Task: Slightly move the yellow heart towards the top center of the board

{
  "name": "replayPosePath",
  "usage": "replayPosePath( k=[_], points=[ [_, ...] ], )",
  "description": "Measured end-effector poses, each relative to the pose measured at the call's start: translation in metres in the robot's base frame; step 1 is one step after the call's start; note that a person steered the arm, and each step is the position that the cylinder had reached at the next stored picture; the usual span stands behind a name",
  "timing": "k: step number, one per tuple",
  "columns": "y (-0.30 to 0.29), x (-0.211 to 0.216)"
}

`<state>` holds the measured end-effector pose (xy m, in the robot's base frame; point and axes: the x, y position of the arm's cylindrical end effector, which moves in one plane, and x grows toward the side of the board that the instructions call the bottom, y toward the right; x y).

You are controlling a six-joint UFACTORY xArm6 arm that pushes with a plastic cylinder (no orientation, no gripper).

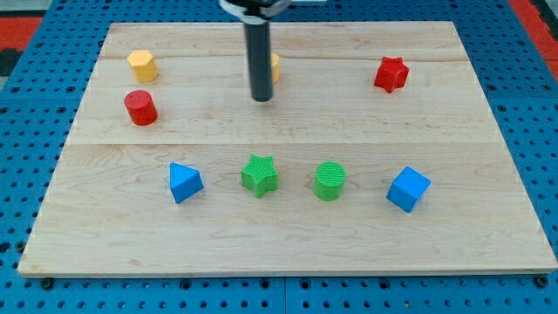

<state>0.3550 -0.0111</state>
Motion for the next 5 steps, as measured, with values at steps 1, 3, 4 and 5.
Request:
replayPosePath(
  k=[1,3,4,5],
  points=[
    [0.013,-0.043],
    [-0.033,-0.078],
    [-0.057,-0.120],
    [-0.062,-0.148]
  ],
)
